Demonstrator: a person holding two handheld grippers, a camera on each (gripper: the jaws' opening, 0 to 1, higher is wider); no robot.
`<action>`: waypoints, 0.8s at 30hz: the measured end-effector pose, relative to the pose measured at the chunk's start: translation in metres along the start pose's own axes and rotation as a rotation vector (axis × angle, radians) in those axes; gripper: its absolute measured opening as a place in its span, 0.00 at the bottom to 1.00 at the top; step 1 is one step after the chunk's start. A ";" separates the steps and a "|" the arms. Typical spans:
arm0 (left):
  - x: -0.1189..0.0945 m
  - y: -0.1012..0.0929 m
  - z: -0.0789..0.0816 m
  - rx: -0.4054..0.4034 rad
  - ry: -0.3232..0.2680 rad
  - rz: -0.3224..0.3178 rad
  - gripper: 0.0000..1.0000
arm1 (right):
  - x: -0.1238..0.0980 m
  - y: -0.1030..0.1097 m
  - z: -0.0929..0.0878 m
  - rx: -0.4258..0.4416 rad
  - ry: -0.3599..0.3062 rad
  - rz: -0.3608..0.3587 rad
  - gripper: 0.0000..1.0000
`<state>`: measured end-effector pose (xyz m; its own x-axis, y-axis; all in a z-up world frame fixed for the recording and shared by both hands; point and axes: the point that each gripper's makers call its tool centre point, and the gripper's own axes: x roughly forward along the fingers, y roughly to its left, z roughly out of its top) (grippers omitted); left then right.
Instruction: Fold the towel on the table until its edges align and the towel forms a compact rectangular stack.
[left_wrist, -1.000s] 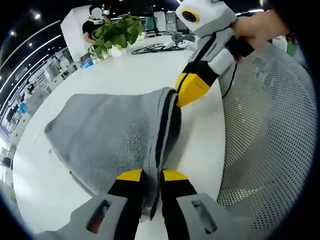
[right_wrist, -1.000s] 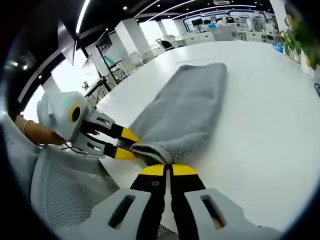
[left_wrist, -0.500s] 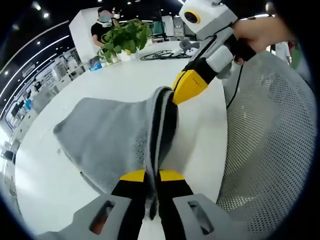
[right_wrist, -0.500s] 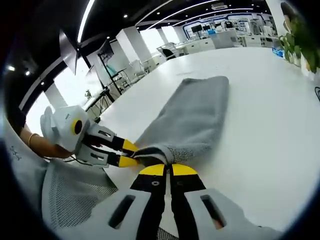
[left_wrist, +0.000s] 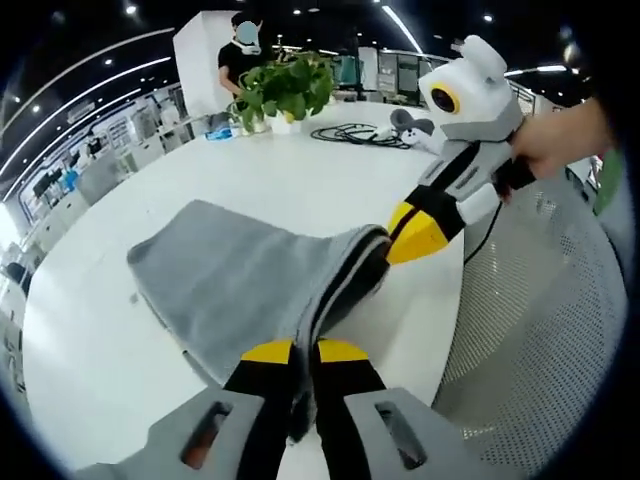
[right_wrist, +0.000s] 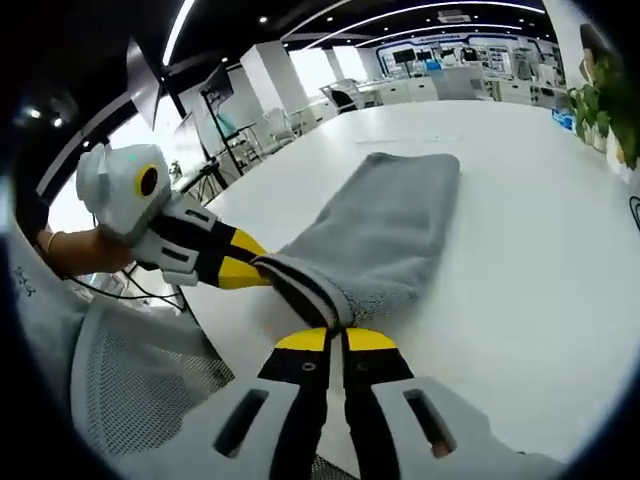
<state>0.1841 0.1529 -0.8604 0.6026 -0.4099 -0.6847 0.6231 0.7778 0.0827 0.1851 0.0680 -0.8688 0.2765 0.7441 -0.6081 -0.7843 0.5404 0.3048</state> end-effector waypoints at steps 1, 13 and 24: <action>-0.001 0.001 0.000 -0.024 0.010 0.002 0.07 | 0.000 0.001 -0.001 -0.008 0.002 -0.001 0.04; -0.005 0.006 0.011 -0.129 -0.004 -0.029 0.07 | 0.001 -0.008 -0.012 -0.341 0.078 -0.123 0.31; -0.008 0.004 0.018 -0.072 -0.013 -0.029 0.07 | 0.019 -0.019 0.009 -0.562 0.054 -0.208 0.37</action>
<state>0.1911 0.1506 -0.8415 0.5911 -0.4388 -0.6768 0.6033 0.7975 0.0099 0.2099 0.0754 -0.8791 0.4385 0.6162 -0.6542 -0.8943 0.3713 -0.2497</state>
